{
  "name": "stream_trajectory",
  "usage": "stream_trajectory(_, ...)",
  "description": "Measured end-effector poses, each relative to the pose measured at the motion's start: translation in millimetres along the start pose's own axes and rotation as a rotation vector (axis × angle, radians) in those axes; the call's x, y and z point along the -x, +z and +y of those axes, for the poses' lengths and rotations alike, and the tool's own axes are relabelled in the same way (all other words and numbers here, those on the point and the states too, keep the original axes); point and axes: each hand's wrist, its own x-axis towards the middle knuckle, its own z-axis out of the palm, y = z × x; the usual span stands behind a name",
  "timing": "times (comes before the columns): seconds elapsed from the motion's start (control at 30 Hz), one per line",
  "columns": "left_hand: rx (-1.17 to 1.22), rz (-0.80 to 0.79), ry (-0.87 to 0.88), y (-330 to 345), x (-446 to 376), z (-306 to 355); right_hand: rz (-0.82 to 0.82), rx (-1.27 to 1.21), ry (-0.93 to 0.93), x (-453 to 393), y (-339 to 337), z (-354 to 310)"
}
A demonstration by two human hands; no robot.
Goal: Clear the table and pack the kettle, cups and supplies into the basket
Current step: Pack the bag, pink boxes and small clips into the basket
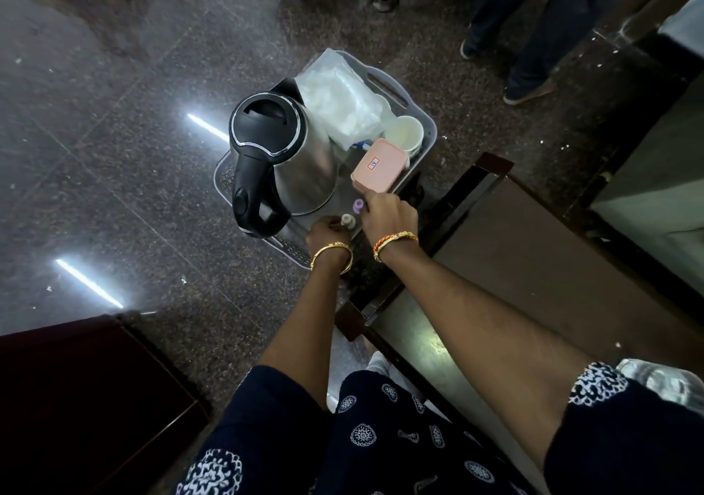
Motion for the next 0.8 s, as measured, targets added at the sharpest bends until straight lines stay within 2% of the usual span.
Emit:
stream_trajectory(0.3, 0.130, -0.092, 0.040, 0.3, 10.8, -2.5, 0.211, -0.261, 0.040, 53.0, 4.5, 31.2)
stream_trajectory(0.37, 0.045, 0.012, 0.086, -4.2, 26.1, -1.1, 0.246, -0.297, 0.074, 68.3, 3.5, 42.0)
stream_trajectory(0.43, -0.110, 0.194, 0.165, -8.6, 48.5, -0.2, 0.261, -0.337, 0.117, 83.5, 0.9, 53.3)
stream_trajectory(0.53, -0.228, 0.328, 0.390, 1.2, 90.8, -1.8, 0.304, -0.366, 0.182, 110.5, -5.5, 73.1)
stream_trajectory(0.63, -0.249, 0.223, 0.543, 25.4, 134.8, -11.7, 0.406, -0.390, 0.250, 139.2, -10.7, 95.0)
stream_trajectory(0.8, -0.412, -0.123, 0.725, 76.2, 209.6, -38.4, 0.550, -0.417, 0.386, 194.2, -16.3, 145.3)
